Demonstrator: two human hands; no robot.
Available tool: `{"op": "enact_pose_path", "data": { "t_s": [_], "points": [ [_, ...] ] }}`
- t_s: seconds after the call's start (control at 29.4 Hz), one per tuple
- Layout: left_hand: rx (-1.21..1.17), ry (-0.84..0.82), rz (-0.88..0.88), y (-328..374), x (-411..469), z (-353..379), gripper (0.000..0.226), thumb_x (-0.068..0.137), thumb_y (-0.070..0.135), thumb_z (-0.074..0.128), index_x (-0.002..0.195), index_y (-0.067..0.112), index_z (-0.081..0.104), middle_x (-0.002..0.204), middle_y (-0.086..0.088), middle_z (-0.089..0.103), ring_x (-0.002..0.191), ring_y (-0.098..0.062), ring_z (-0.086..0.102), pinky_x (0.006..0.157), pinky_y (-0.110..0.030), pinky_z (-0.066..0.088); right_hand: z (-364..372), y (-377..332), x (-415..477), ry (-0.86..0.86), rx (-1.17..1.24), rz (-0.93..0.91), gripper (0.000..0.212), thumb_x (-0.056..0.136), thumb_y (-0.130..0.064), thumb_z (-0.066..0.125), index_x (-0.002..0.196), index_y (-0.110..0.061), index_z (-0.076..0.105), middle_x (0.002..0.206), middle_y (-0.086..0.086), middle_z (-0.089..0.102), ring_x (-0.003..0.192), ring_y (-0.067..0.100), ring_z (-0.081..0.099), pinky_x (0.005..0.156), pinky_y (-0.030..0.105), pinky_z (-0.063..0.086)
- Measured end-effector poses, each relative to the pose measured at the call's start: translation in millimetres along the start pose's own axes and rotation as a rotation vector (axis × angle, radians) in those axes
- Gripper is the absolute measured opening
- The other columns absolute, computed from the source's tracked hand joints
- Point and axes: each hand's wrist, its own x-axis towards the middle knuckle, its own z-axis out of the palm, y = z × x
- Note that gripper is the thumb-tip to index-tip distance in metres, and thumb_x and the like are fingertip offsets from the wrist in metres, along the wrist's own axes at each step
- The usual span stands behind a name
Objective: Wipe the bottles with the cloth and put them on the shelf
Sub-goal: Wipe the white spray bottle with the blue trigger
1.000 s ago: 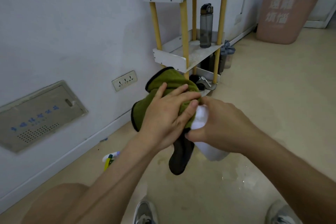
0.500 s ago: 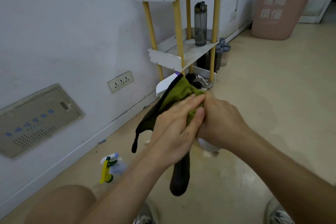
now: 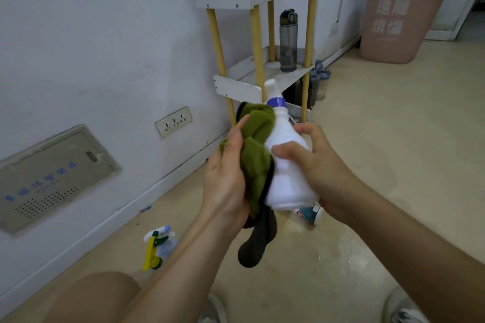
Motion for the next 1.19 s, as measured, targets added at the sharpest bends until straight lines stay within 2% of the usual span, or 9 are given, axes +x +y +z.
{"op": "enact_pose_path", "data": {
  "t_s": [0.24,0.31,0.51,0.61,0.68,0.78,0.92,1.06,1.19],
  "points": [
    [0.036,-0.061,-0.165,9.4,1.6,-5.0,0.036,0.096,0.04,0.054,0.078,0.019,0.077,0.08,-0.008,0.075,0.072,-0.02,0.072,0.074,-0.039,0.058,14.6,-1.8,-14.2,-0.06,-0.323,-0.377,0.055,0.073,-0.044,0.08,0.115,-0.044,0.044,0.108,-0.015,0.055,0.096,0.007,0.058,0.077,0.029,0.05],
    [0.099,-0.04,-0.145,7.5,-1.3,-0.5,0.031,0.096,0.04,0.055,0.091,0.016,0.073,0.087,-0.009,0.076,0.078,-0.023,0.073,0.078,-0.042,0.059,10.7,0.6,-3.7,0.05,-0.261,-0.405,0.049,0.073,-0.046,0.079,0.116,-0.037,0.057,0.1,-0.012,0.058,0.087,0.0,0.059,0.07,0.018,0.047],
    [0.482,-0.23,0.048,-15.2,-18.5,2.3,0.065,0.088,0.053,0.061,0.146,0.045,0.034,0.135,0.012,0.058,0.112,-0.009,0.063,0.096,-0.037,0.054,-0.5,9.3,12.5,0.158,0.217,-0.061,0.024,0.083,-0.024,0.076,0.105,-0.017,0.074,0.092,0.0,0.076,0.078,0.014,0.074,0.067,0.03,0.059],
    [0.953,-0.406,0.445,-24.8,-23.8,0.0,0.081,0.084,0.059,0.056,0.153,0.042,0.016,0.156,0.026,0.016,0.146,0.002,0.017,0.119,-0.025,0.02,-5.4,9.1,17.6,0.279,0.531,0.149,0.025,0.084,-0.031,0.074,0.095,-0.009,0.073,0.083,0.007,0.076,0.066,0.016,0.073,0.057,0.027,0.058],
    [1.075,-0.453,0.633,-26.8,-20.7,1.3,0.073,0.087,0.059,0.047,0.152,0.037,0.021,0.155,0.025,0.012,0.146,0.007,0.001,0.118,-0.016,0.005,-5.7,11.9,20.0,0.172,0.718,0.267,0.033,0.084,-0.036,0.071,0.1,-0.007,0.073,0.088,0.012,0.074,0.072,0.02,0.073,0.064,0.029,0.057],
    [0.851,-0.374,0.564,-19.5,-5.7,-0.5,0.061,0.085,0.059,0.047,0.144,0.046,0.036,0.155,0.019,0.031,0.144,0.005,0.02,0.119,-0.024,0.018,6.9,17.7,15.3,-0.081,0.801,0.267,0.045,0.088,-0.038,0.065,0.119,-0.005,0.067,0.106,0.013,0.072,0.094,0.025,0.07,0.081,0.037,0.058],
    [0.233,-0.197,0.06,-4.1,16.4,0.6,0.047,0.087,0.05,0.057,0.13,0.034,0.059,0.12,0.009,0.066,0.106,-0.005,0.064,0.092,-0.029,0.052,10.5,4.8,4.2,-0.075,0.548,0.067,0.025,0.093,-0.029,0.06,0.103,-0.008,0.069,0.091,0.01,0.073,0.076,0.02,0.071,0.061,0.029,0.056],
    [-0.037,-0.122,-0.228,-6.3,18.9,-7.0,0.056,0.098,0.047,0.042,0.063,0.026,0.079,0.069,0.0,0.073,0.072,-0.019,0.07,0.082,-0.04,0.05,10.7,-2.3,-1.9,-0.097,0.147,-0.274,0.042,0.079,-0.034,0.066,0.119,-0.019,0.071,0.102,-0.001,0.075,0.091,0.018,0.071,0.069,0.027,0.056],
    [-0.182,-0.211,-0.282,-1.4,27.7,-10.6,0.049,0.09,0.059,0.053,0.094,0.016,0.075,0.091,-0.006,0.072,0.085,-0.022,0.069,0.085,-0.039,0.051,8.6,9.3,4.9,0.026,-0.206,-0.531,0.056,0.083,-0.056,0.054,0.129,-0.026,0.064,0.106,-0.01,0.064,0.099,0.004,0.059,0.084,0.016,0.047]
  ]
}}
